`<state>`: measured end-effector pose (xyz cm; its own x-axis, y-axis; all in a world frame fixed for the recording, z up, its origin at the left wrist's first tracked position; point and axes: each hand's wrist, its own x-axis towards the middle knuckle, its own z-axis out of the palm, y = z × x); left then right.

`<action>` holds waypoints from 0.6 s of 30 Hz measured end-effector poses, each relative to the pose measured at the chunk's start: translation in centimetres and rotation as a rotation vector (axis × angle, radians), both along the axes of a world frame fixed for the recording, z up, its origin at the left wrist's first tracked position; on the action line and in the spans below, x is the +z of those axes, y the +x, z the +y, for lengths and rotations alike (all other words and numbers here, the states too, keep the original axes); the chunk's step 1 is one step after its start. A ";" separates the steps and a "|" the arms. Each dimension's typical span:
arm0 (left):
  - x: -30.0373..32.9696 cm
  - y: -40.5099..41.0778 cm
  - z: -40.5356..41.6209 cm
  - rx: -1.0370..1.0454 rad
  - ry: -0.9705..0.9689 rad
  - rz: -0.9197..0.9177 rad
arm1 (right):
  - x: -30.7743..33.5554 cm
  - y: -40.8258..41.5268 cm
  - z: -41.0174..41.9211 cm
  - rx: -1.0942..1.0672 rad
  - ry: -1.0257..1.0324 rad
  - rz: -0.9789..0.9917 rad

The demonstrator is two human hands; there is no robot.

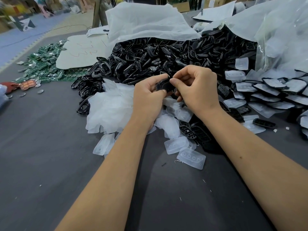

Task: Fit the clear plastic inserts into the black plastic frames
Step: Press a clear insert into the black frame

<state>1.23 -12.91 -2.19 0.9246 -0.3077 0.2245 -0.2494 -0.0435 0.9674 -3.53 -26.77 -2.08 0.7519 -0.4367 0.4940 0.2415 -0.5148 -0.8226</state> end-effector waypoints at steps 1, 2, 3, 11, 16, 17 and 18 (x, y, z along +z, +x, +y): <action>0.0 0.0 0.0 0.005 -0.006 -0.015 | 0.0 0.0 0.0 -0.019 -0.028 0.001; -0.1 0.0 0.0 0.012 -0.016 -0.029 | -0.1 0.1 -0.1 -0.035 -0.059 0.007; -0.1 0.0 0.0 0.023 -0.019 -0.044 | -0.1 0.1 -0.1 -0.046 -0.083 0.017; -0.3 0.0 0.1 0.064 -0.095 -0.036 | -0.1 0.3 -0.7 0.150 0.199 0.147; -0.4 0.1 0.0 0.038 -0.135 -0.045 | 0.3 0.1 -0.9 0.282 0.408 0.167; -0.4 0.1 0.0 0.030 -0.155 -0.025 | 0.4 0.0 -1.0 0.284 0.422 0.169; -0.4 0.1 -0.1 0.025 -0.178 -0.003 | 0.4 0.0 -1.0 0.289 0.433 0.171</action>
